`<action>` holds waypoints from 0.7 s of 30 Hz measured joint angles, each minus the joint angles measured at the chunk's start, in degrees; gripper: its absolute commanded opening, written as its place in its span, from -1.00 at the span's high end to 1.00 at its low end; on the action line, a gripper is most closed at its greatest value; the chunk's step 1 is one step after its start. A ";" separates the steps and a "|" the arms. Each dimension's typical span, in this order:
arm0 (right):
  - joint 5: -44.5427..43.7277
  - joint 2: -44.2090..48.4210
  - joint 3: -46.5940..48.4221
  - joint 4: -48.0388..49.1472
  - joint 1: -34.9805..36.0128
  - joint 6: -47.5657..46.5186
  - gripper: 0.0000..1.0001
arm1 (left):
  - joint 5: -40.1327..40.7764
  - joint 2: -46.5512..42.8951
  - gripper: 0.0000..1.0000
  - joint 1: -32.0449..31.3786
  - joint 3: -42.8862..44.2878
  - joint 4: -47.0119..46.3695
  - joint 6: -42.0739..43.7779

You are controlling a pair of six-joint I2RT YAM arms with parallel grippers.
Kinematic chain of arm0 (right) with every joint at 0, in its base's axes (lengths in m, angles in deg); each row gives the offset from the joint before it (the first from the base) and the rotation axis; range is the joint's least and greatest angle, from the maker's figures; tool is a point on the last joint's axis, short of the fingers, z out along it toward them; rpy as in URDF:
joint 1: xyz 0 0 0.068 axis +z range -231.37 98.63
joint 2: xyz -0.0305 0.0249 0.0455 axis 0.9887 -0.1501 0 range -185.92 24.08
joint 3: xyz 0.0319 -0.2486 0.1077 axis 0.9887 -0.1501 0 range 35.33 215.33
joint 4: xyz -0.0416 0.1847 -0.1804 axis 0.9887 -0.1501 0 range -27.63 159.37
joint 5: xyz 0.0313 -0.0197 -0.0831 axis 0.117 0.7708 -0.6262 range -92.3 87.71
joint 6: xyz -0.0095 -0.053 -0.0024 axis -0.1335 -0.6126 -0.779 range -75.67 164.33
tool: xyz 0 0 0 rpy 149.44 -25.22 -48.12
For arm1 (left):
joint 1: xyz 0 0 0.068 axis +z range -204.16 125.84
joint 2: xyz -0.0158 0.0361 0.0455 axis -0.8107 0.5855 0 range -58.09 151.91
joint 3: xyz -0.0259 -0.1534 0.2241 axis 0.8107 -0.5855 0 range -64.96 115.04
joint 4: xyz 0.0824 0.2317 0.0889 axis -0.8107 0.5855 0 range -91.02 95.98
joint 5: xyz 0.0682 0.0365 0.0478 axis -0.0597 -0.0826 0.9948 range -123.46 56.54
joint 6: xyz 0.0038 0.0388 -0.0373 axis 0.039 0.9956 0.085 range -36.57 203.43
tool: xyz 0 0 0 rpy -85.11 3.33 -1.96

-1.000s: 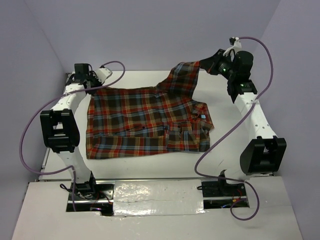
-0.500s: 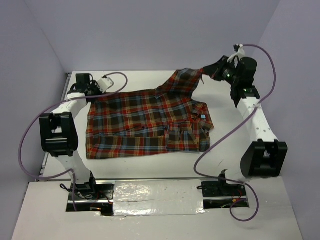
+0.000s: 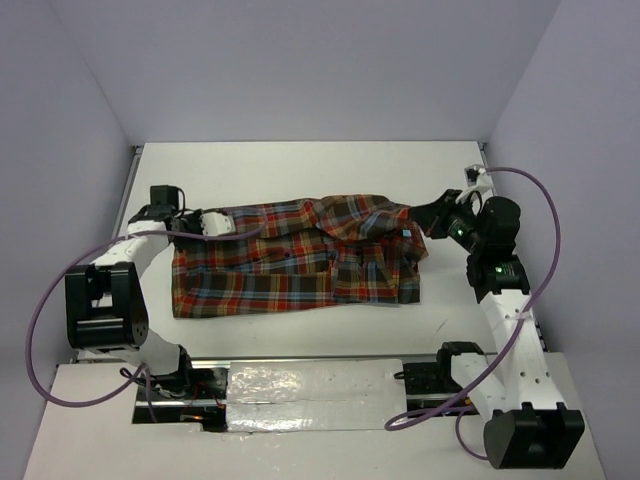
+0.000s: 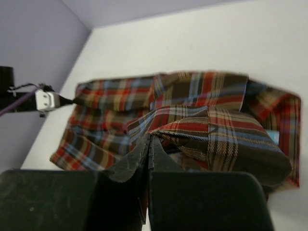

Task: Fold and stack the long sleeve shirts
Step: Fold the shirt

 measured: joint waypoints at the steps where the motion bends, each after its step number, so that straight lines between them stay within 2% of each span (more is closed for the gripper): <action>1: -0.02 0.55 -0.63 -1.42 0.00 -0.63 1.00 | 0.00 0.00 1.00 0.00 -0.76 0.42 1.25; 5: -1.33 0.55 -1.33 -7.72 0.00 -3.65 1.00 | 0.24 0.44 1.00 0.07 -1.51 1.57 3.78; 8: -2.56 1.40 -0.74 -10.60 -0.17 -5.90 1.00 | -0.13 1.95 1.00 0.81 1.14 2.93 4.00; 14: -3.50 0.87 2.29 -14.21 -1.53 -9.35 1.00 | -2.32 3.96 1.00 3.78 8.00 3.78 3.52; 21: -2.10 0.85 2.43 -17.46 -2.08 -11.54 1.00 | -5.31 3.96 1.00 5.60 7.91 7.61 7.93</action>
